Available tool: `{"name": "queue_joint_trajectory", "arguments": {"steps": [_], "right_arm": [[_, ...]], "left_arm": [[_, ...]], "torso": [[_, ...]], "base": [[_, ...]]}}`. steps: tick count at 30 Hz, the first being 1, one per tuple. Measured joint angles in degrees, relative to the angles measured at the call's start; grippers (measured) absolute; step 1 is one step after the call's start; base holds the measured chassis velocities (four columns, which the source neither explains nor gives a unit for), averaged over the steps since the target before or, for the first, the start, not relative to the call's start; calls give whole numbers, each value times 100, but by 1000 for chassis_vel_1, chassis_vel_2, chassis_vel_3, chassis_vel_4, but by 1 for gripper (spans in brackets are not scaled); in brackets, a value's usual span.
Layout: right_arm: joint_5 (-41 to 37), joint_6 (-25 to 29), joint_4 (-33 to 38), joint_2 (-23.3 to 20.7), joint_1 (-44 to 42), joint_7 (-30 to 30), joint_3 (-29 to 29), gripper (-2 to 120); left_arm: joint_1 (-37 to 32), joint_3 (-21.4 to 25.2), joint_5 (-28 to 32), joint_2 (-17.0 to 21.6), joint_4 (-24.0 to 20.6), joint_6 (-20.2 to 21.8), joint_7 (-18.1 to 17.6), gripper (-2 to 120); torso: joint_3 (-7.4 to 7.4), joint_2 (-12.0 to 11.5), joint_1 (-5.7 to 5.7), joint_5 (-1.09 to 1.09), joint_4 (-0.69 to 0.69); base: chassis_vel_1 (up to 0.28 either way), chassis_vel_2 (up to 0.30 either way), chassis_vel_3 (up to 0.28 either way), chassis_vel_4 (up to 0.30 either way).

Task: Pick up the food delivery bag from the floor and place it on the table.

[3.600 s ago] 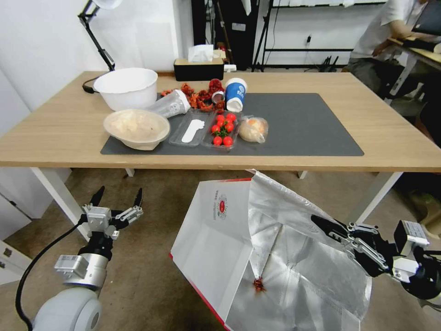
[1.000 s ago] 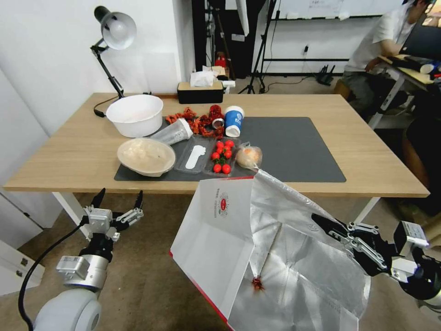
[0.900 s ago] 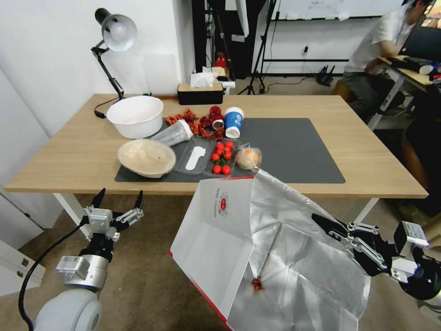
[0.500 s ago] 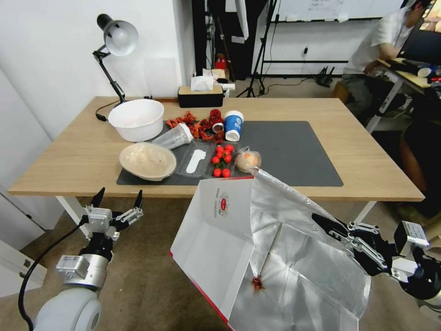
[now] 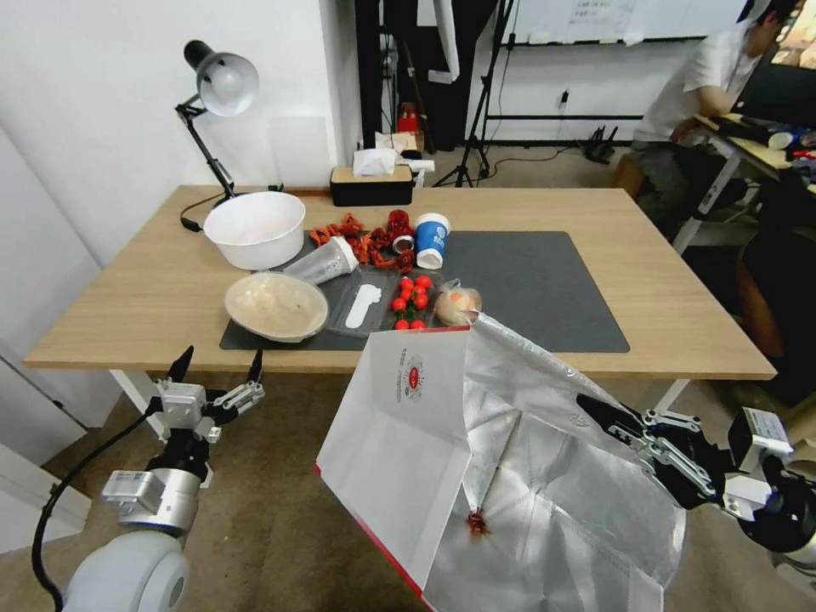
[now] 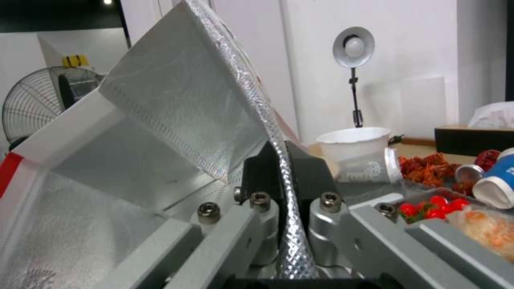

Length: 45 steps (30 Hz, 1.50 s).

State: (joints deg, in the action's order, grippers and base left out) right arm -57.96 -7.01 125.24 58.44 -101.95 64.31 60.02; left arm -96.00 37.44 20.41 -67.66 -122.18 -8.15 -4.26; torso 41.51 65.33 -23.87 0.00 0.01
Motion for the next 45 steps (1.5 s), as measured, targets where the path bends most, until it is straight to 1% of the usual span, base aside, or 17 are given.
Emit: {"name": "queue_joint_trajectory", "arguments": {"steps": [7,20,28,30,32,33,36,37,40,41,45], "right_arm": [[-14,-13,-5,-41,29,-21,2,0],[-13,-27,24,-2,26,-21,-25,0],[-141,-36,57,-21,63,-99,-58,0],[-249,77,130,-20,66,-336,-119,0],[-404,304,259,-20,64,-852,-226,0],[-404,304,259,-20,64,-852,-226,0],[-569,710,488,-59,123,-1870,-417,0],[-569,710,488,-59,123,-1870,-417,0],[-644,1061,745,-60,161,-2876,-555,0],[-644,1061,745,-60,161,-2876,-555,0],[-774,1366,1165,33,214,-4325,-639,0]], "left_arm": [[34,-8,33,10,-1,5,6,100],[81,-15,33,15,55,-7,18,100],[65,5,29,6,52,-9,16,100],[51,8,20,-2,39,-9,16,100],[34,9,6,-13,29,-9,16,100],[34,9,6,-13,29,-9,16,100],[5,6,-26,-24,-2,-13,16,100],[5,6,-26,-24,-2,-13,16,100],[28,-42,-32,3,-11,-16,16,100],[28,-42,-32,3,-11,-16,16,100],[162,-161,2,149,47,-7,18,100]], "torso": [[34,54,-21,0,0],[20,27,-9,0,0],[9,8,0,0,0],[6,4,1,0,0],[4,0,3,-1,0],[4,0,3,-1,0],[1,-5,6,0,0],[1,-5,6,0,0],[-1,-9,7,-2,2],[-1,-9,7,-2,2],[-4,-14,9,-1,0]], "base": [[0,0,0,0],[0,0,0,0],[0,0,0,0],[0,0,0,0],[0,0,0,0],[0,0,0,0],[0,0,0,0],[0,0,0,0],[0,0,0,0],[0,0,0,0],[0,0,0,0]]}}
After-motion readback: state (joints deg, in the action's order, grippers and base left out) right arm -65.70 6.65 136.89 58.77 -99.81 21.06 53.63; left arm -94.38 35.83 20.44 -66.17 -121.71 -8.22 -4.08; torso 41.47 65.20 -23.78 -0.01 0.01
